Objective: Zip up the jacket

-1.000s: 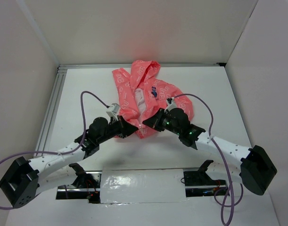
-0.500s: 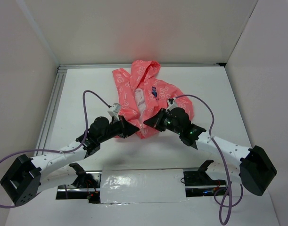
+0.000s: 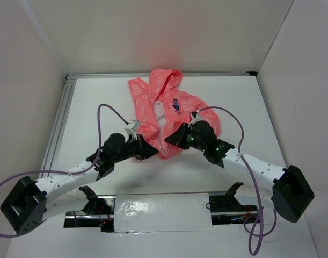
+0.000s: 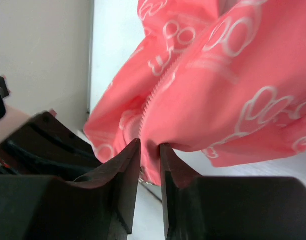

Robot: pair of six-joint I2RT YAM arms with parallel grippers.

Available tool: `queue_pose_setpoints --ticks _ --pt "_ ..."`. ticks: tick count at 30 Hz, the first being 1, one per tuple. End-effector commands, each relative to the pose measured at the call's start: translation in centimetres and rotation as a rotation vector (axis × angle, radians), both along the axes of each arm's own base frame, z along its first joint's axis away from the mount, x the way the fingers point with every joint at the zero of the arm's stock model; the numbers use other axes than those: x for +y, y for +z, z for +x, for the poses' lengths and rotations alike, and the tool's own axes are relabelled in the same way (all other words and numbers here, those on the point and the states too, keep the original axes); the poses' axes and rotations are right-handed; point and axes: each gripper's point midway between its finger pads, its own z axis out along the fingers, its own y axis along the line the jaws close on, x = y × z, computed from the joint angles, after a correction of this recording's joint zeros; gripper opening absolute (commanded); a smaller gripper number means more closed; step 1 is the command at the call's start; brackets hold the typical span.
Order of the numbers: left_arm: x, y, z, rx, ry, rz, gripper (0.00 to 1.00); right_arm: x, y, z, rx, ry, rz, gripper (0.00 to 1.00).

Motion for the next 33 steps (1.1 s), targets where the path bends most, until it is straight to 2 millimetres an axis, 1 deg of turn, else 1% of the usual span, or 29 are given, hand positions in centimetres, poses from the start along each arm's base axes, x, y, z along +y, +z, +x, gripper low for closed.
queue_pose_setpoints --ticks 1,2,3,4,5,6,7,8,9,10,11,12,13,14,15,16,17,18,19,20,21,22,23,25,27,31,32,33 --pt "0.0 -1.0 -2.3 0.097 -0.085 0.062 0.00 -1.5 3.1 2.0 -0.111 -0.042 -0.105 0.31" --pt "0.1 -0.7 -2.4 0.102 -0.085 0.066 0.00 -1.8 3.0 1.6 -0.114 -0.032 -0.150 0.36" --pt "0.2 -0.9 -3.0 0.140 -0.088 0.062 0.00 -2.9 3.2 1.0 -0.118 -0.015 -0.224 0.40" --pt "0.3 -0.9 -3.4 0.160 -0.094 0.063 0.00 -3.2 3.3 0.6 -0.128 -0.009 -0.260 0.48" --pt "0.6 -1.5 -4.0 0.190 -0.099 0.071 0.00 -3.5 3.5 -0.1 -0.132 0.008 -0.286 0.52" --pt "0.8 -0.9 -4.5 0.202 -0.101 0.052 0.00 -4.1 3.8 -1.1 -0.137 0.034 -0.331 0.56" --pt "1.1 -1.1 -4.8 0.216 -0.100 0.063 0.00 -4.3 3.8 -1.5 -0.142 0.046 -0.356 0.58" --pt "1.4 -1.4 -5.2 0.243 -0.096 0.074 0.00 -4.4 3.2 -2.2 -0.136 0.073 -0.385 0.58" --pt "1.8 -1.3 -5.7 0.280 -0.093 0.103 0.00 -4.7 3.2 -2.9 -0.136 0.094 -0.420 0.58" --pt "2.1 -1.3 -6.0 0.304 -0.092 0.122 0.00 -4.1 3.3 -3.9 -0.149 0.137 -0.433 0.59" --pt "2.3 -1.7 -6.3 0.340 -0.089 0.151 0.00 -3.7 2.7 -4.6 -0.151 0.167 -0.459 0.58" --pt "2.2 -0.8 -6.4 0.356 -0.100 0.157 0.00 -3.3 2.6 -5.2 -0.154 0.186 -0.478 0.58" --pt "2.7 -1.5 -7.3 0.418 -0.106 0.198 0.00 -3.0 1.9 -5.8 -0.148 0.205 -0.522 0.57" --pt "2.9 -1.8 -7.4 0.441 -0.108 0.225 0.00 -2.3 1.3 -7.3 -0.189 0.233 -0.584 0.57" --pt "2.8 -1.2 -7.3 0.448 -0.108 0.231 0.00 -1.8 1.3 -8.0 -0.214 0.244 -0.620 0.56" --pt "3.0 -1.5 -7.5 0.465 -0.111 0.254 0.00 -1.3 0.9 -8.6 -0.220 0.255 -0.675 0.56" --pt "3.3 -2.1 -7.9 0.495 -0.113 0.286 0.00 -0.4 1.0 -10.1 -0.289 0.278 -0.729 0.56" --pt "3.4 -2.2 -8.0 0.510 -0.112 0.298 0.00 0.0 1.2 -10.8 -0.320 0.270 -0.763 0.56" --pt "3.7 -2.3 -7.5 0.509 -0.096 0.312 0.00 0.6 1.1 -11.7 -0.343 0.268 -0.809 0.56" --pt "4.1 -2.5 -7.3 0.508 -0.089 0.322 0.00 1.1 1.6 -13.1 -0.423 0.263 -0.840 0.57" --pt "4.3 -2.9 -7.3 0.533 -0.084 0.330 0.00 1.2 1.5 -13.6 -0.442 0.254 -0.857 0.57" --pt "4.6 -3.4 -7.2 0.535 -0.080 0.339 0.00 1.5 1.0 -14.0 -0.462 0.260 -0.884 0.57" --pt "4.7 -3.3 -7.1 0.534 -0.083 0.334 0.00 1.8 1.0 -14.2 -0.485 0.265 -0.882 0.57" --pt "4.9 -3.5 -6.8 0.535 -0.071 0.330 0.00 3.0 0.2 -14.5 -0.510 0.288 -0.888 0.57" --pt "5.0 -3.7 -6.7 0.547 -0.068 0.328 0.00 3.2 -0.7 -14.2 -0.532 0.297 -0.937 0.57" --pt "5.0 -3.7 -6.7 0.547 -0.068 0.328 0.00 4.7 -1.3 -13.5 -0.568 0.278 -1.004 0.57" --pt "5.0 -3.7 -6.7 0.547 -0.068 0.328 0.00 5.3 -1.6 -13.4 -0.584 0.282 -1.024 0.57" --pt "5.1 -4.0 -6.9 0.548 -0.073 0.337 0.00 5.4 -1.9 -13.2 -0.595 0.281 -1.038 0.57"
